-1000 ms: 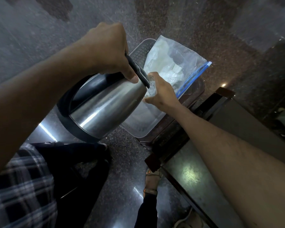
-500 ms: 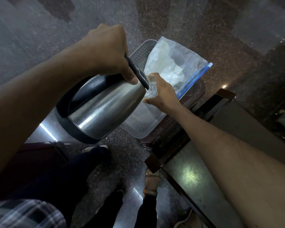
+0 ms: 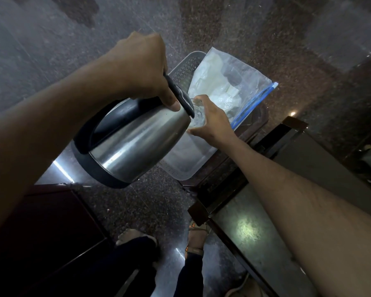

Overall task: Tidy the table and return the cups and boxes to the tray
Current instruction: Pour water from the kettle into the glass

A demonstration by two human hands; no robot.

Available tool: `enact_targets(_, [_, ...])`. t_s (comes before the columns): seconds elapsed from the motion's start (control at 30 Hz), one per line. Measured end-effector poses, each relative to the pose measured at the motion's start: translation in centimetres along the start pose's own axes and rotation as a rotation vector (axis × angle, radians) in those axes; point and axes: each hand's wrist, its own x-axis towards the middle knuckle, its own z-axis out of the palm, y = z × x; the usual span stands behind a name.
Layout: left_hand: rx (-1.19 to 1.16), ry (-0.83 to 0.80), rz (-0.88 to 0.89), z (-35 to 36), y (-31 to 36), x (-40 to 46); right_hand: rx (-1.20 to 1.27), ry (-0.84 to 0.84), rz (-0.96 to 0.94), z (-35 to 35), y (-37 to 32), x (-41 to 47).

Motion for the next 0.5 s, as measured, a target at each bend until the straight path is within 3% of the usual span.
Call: enact_targets(0.5, [0.0,-0.001,-0.007,0.13,0.22,-0.13,0.002,-0.008,0.002,-0.12,-0.18,-0.11])
